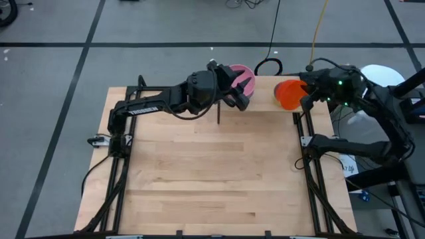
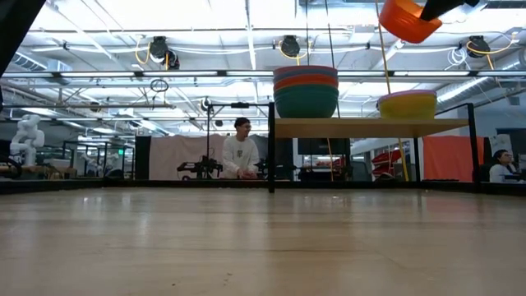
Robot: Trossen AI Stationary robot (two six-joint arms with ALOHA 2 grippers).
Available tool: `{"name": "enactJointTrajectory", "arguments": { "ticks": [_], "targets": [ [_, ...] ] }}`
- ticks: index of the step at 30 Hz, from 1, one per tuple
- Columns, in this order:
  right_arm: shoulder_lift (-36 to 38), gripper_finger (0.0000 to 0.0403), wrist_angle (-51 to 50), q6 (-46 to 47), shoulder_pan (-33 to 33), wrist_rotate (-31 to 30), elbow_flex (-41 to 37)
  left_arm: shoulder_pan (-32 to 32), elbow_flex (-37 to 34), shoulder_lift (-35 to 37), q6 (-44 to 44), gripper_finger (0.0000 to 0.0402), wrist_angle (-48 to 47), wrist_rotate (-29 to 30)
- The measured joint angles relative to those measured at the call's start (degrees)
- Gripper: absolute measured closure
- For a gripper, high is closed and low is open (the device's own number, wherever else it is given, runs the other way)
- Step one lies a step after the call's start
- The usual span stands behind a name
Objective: Place and stack bowls onto a shelf
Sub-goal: Stack the orange bowl on top of the purple bowl on the shelf
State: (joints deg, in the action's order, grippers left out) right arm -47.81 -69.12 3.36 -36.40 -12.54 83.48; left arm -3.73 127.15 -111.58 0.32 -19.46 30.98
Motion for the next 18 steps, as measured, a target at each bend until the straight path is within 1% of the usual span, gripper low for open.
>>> {"name": "enactJointTrajectory", "arguments": {
  "ticks": [3,8,12,18],
  "targets": [
    [-3.0,0.0402,-4.4,2.3,0.0,-2.3,2.8,0.0,0.0,0.6,0.0,0.0243,-1.5,0.1],
    [-7.1,0.0403,-5.3,5.8,-1.8,-2.2,4.2,0.1,0.0,0.7,0.0,0.0243,-2.4,0.1],
    [-10.3,0.0403,-5.9,8.0,-5.0,-2.5,4.2,0.3,0.0,0.7,-0.1,0.0243,-4.2,0.1],
    [-14.0,0.0403,-6.2,7.4,-10.5,-2.4,4.2,0.3,0.0,0.7,-0.2,0.0243,-6.7,0.0]
  ]
}}
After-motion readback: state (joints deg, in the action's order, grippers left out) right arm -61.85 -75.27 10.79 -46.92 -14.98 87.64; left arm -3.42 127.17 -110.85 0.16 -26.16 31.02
